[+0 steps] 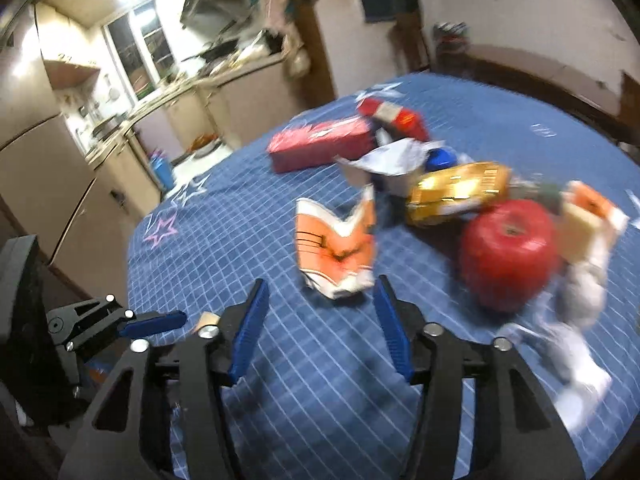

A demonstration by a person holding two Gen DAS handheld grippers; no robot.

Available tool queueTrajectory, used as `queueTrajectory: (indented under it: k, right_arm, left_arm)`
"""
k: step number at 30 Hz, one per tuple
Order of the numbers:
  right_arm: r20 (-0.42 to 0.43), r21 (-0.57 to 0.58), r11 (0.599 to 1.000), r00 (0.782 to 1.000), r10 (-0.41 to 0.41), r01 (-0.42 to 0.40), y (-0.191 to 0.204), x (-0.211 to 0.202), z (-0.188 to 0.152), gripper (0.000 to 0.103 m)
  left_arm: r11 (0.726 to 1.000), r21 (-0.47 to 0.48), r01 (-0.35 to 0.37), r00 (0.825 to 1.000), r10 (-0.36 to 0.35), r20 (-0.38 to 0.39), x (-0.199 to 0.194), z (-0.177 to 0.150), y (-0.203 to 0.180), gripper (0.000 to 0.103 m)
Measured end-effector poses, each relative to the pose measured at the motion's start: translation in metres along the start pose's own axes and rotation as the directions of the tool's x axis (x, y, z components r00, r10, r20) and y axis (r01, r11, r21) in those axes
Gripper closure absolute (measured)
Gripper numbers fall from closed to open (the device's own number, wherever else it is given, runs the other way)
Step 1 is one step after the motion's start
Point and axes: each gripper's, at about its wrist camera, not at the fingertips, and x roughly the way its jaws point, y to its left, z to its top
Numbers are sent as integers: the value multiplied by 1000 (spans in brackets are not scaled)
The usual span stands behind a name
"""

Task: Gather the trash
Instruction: 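Return both tools to the table toward the sponge and orange paper cup, then grasp the orange paper cup with right tool while left tool grasps the sponge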

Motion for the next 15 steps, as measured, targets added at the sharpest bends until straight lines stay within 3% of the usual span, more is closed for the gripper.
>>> queueTrajectory:
  k: [2, 8, 12, 13, 15]
  right_arm:
    - [-25, -6, 1000, 1000, 1, -1, -2, 15, 6, 38]
    - [-101, -32, 999, 994, -34, 31, -7, 44, 19, 37]
    - [-137, -33, 998, 989, -52, 48, -12, 61, 24, 37]
    - [-149, -34, 998, 987, -53, 49, -13, 65, 24, 38]
    - [-162, -16, 999, 986, -32, 29, -15, 70, 23, 50]
  left_arm:
    - [1000, -8, 27, 1000, -27, -3, 5, 1, -2, 49]
    - [994, -47, 98, 995, -98, -7, 14, 1, 1, 49]
    - [983, -77, 164, 986, -165, -11, 20, 2, 5, 57]
    - [980, -84, 182, 983, -184, -11, 21, 1, 6, 60]
    - [972, -94, 213, 977, -215, -10, 23, 2, 8, 64]
